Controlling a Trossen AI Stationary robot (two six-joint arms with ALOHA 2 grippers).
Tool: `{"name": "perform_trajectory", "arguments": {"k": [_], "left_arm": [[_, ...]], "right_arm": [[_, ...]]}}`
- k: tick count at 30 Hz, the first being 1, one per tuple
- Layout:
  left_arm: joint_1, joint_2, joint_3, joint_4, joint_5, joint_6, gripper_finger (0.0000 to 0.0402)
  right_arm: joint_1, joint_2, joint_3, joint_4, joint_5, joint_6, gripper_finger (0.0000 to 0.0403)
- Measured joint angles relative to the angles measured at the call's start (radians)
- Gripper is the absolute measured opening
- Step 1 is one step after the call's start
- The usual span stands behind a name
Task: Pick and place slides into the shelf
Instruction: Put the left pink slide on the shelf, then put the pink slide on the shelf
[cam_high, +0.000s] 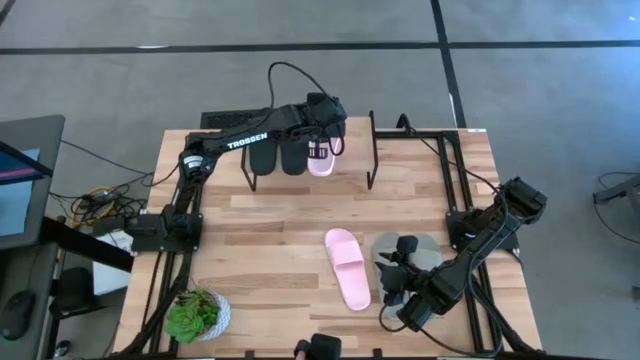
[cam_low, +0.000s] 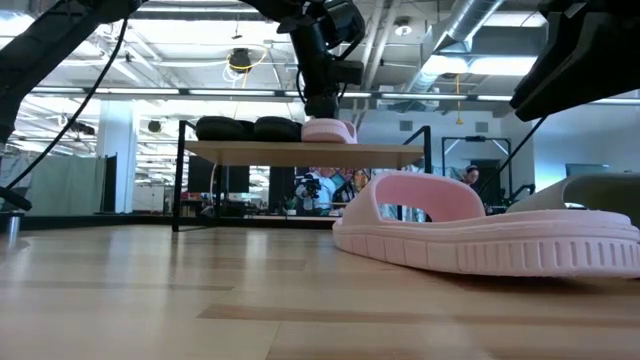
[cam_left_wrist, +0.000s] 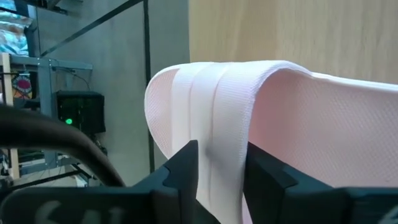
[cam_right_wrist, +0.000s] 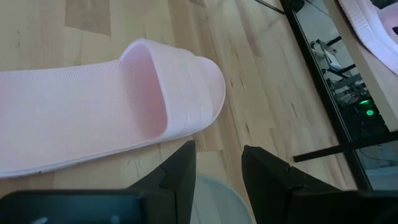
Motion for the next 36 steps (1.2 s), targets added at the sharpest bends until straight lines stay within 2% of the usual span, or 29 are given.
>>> {"name": "perform_trajectory", "arguments": {"k": [21,36], "left_arm": [[-0.005,-0.035,0.000,-0.003,-0.025,-0.050,0.0184],[-0.044,-0.157,0.000,-0.074,-0.058,-0.084,0.0193]], "right_arm": [[0.000,0.000,0.000,0.001,0.000,0.001,0.0118],[0.000,0.000,0.000,0.009,-0.003,0.000,0.0118]]}}
